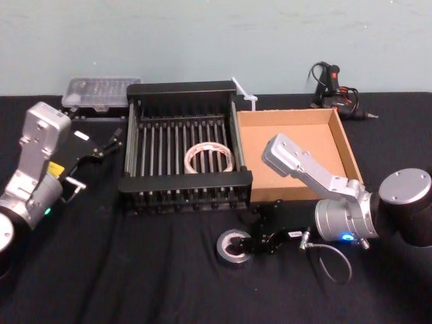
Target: Pick up the white tape and place it into the black box , Pick up the silver tape and place it into the brown box.
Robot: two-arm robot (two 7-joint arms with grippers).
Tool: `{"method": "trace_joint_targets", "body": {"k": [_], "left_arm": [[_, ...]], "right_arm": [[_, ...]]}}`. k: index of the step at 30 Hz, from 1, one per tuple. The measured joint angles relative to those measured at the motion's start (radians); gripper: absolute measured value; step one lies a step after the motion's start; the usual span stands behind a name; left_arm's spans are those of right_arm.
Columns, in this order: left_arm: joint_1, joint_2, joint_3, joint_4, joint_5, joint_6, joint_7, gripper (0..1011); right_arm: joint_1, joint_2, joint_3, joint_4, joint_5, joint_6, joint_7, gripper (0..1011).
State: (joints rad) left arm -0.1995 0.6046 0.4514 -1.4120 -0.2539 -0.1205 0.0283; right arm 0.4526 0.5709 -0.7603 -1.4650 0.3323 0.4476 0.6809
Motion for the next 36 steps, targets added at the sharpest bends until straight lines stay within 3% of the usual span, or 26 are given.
{"method": "trace_joint_targets", "body": {"k": [16,36], "left_arm": [[0.000,0.000,0.000,0.000,0.000,0.000,0.000,1001],[0.000,0.000,0.000,0.000,0.000,0.000,0.000,1001]], "right_arm": [[0.000,0.000,0.000,0.000,0.000,0.000,0.000,169],[-0.003,0.001,0.007,-0.002,0.004,-0.004,0.000,155]]}}
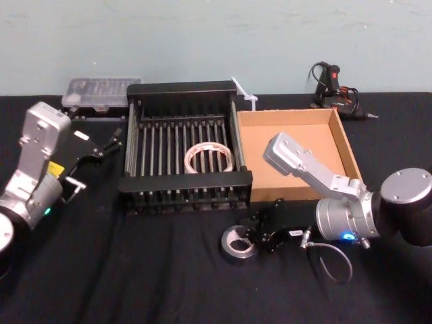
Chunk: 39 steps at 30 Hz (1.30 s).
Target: Pick up the white tape and place it into the black box , Pick up the silver tape and place it into the brown box.
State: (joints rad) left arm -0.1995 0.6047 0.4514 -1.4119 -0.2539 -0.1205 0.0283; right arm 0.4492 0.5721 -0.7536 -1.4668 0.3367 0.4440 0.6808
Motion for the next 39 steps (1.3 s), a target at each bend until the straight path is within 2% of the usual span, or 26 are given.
{"method": "trace_joint_targets", "body": {"k": [7,13,20,24,33,39], "left_arm": [[0.000,0.000,0.000,0.000,0.000,0.000,0.000,1001],[0.000,0.000,0.000,0.000,0.000,0.000,0.000,1001],[0.000,0.000,0.000,0.000,0.000,0.000,0.000,1001],[0.000,0.000,0.000,0.000,0.000,0.000,0.000,1001],[0.000,0.000,0.000,0.000,0.000,0.000,0.000,1001],[0.000,0.000,0.000,0.000,0.000,0.000,0.000,1001]], "right_arm": [[-0.013,0.015,0.025,-0.025,0.027,-0.004,0.001,155],[-0.030,0.046,0.058,-0.062,0.053,-0.002,-0.018,155],[-0.048,0.086,0.105,-0.092,0.067,0.007,-0.065,155],[-0.054,0.096,0.132,-0.094,0.071,0.012,-0.091,155],[-0.052,0.085,0.182,-0.065,0.073,0.019,-0.151,155],[-0.028,0.046,0.211,-0.006,0.061,0.040,-0.193,155]]}}
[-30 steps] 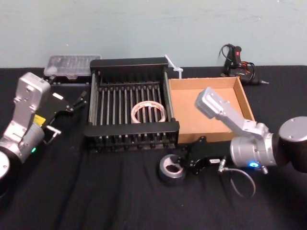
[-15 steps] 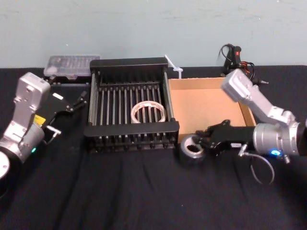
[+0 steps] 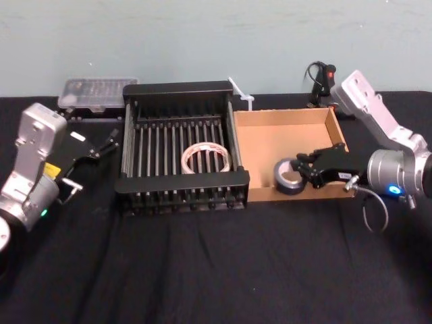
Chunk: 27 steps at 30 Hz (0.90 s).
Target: Pick up the white tape and place it into the black box , Pick up the silver tape and place it into the brown box.
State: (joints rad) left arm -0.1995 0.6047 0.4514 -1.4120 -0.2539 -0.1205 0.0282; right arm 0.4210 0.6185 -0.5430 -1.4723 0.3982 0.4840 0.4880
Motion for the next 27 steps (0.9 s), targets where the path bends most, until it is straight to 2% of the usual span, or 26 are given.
{"method": "trace_joint_targets", "body": {"k": [13,22,27], "left_arm": [[0.000,0.000,0.000,0.000,0.000,0.000,0.000,1001],[0.000,0.000,0.000,0.000,0.000,0.000,0.000,1001],[0.000,0.000,0.000,0.000,0.000,0.000,0.000,1001]], "right_arm": [[0.041,-0.084,0.047,0.098,-0.023,0.045,-0.072,155],[0.054,-0.118,0.069,0.140,-0.042,0.056,-0.090,155],[0.054,-0.123,0.074,0.144,-0.046,0.056,-0.092,155]]}}
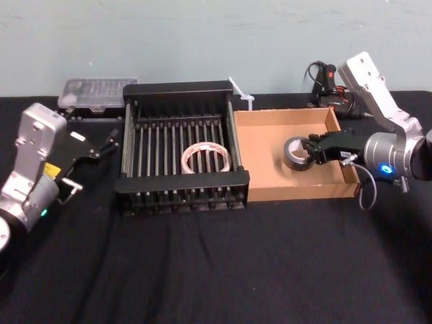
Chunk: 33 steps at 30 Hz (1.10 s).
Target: Pick up the white tape and place it into the black box , Pick up the silver tape and place it into the brown box.
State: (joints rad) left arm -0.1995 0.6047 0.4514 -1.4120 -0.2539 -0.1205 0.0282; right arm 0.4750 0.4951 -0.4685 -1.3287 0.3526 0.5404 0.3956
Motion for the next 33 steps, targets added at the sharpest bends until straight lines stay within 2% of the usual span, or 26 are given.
{"method": "trace_joint_targets", "body": {"k": [11,14,16,18,19,22,24,30,33], "left_arm": [[0.000,0.000,0.000,0.000,0.000,0.000,0.000,1001],[0.000,0.000,0.000,0.000,0.000,0.000,0.000,1001],[0.000,0.000,0.000,0.000,0.000,0.000,0.000,1001],[0.000,0.000,0.000,0.000,0.000,0.000,0.000,1001],[0.000,0.000,0.000,0.000,0.000,0.000,0.000,1001],[0.000,0.000,0.000,0.000,0.000,0.000,0.000,1001],[0.000,0.000,0.000,0.000,0.000,0.000,0.000,1001],[0.000,0.000,0.000,0.000,0.000,0.000,0.000,1001],[0.000,0.000,0.000,0.000,0.000,0.000,0.000,1001]], "right_arm": [[-0.001,0.003,-0.003,-0.002,0.001,0.000,0.001,155],[-0.001,0.003,-0.004,-0.003,0.001,0.000,0.002,188],[-0.001,0.003,-0.004,-0.003,0.001,0.000,0.002,262],[-0.001,0.003,-0.004,-0.003,0.001,0.000,0.002,293],[-0.001,0.003,-0.004,-0.003,0.001,0.000,0.002,359],[-0.001,0.004,-0.005,-0.004,0.001,-0.001,0.003,459],[-0.001,0.004,-0.005,-0.004,0.002,-0.001,0.003,489],[-0.001,0.004,-0.006,-0.004,0.002,-0.001,0.003,718],[-0.001,0.005,-0.006,-0.004,0.002,-0.001,0.003,795]]}}
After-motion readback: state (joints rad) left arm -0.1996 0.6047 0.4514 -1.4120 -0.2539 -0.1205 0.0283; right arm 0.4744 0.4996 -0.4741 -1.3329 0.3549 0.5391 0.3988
